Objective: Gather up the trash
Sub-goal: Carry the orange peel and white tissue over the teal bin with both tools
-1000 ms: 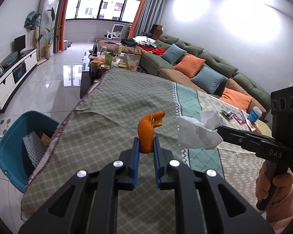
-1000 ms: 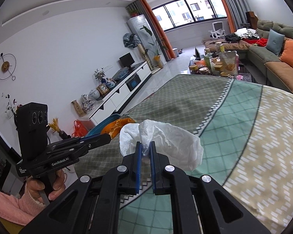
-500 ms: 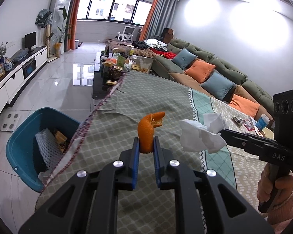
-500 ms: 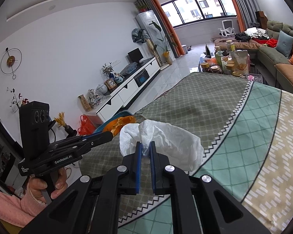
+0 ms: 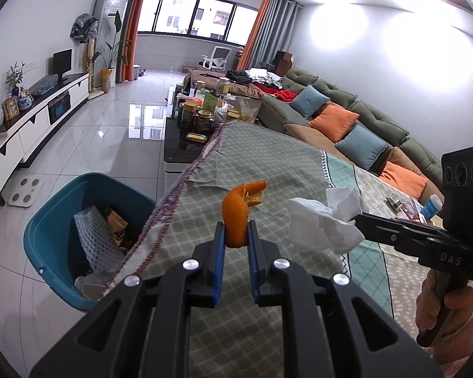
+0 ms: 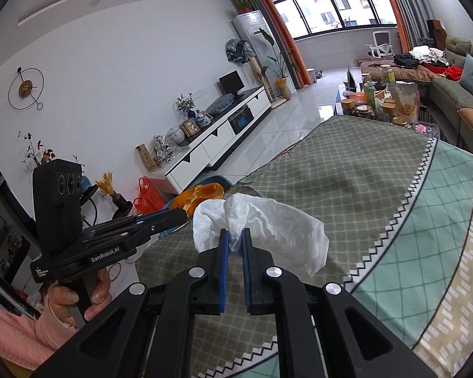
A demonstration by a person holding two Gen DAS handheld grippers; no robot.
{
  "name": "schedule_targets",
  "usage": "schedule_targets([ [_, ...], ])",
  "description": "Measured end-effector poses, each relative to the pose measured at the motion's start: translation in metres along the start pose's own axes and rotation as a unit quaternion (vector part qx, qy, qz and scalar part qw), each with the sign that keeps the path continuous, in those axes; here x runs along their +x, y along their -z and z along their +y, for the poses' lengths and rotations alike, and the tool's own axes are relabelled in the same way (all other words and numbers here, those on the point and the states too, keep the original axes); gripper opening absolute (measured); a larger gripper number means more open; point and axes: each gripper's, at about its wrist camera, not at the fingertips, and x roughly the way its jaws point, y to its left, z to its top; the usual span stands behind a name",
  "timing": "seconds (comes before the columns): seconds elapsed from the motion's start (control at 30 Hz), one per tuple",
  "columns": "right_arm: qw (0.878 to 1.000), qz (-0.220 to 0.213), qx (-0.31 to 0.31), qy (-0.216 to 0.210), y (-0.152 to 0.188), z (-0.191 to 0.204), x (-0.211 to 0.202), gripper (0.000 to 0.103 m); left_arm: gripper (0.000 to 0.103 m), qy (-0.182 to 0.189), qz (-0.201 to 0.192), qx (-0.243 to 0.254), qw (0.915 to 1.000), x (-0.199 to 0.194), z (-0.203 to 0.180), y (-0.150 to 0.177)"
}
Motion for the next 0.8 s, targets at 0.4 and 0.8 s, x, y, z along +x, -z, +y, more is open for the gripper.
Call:
schedule_targets([
  [0.4,1.000,0.011,-0.013,-0.016,-0.010,0.014,0.020,0.009,0.015,-0.020,-0.010,-0.016,0.9996,-0.010,0.022,-0.004],
  [0.8,0.999,0.023,-0.021,-0.026,-0.016,0.023,0.037,0.009,0.015,-0.033,-0.019,-0.028,0.9989,-0.019,0.037,-0.005],
])
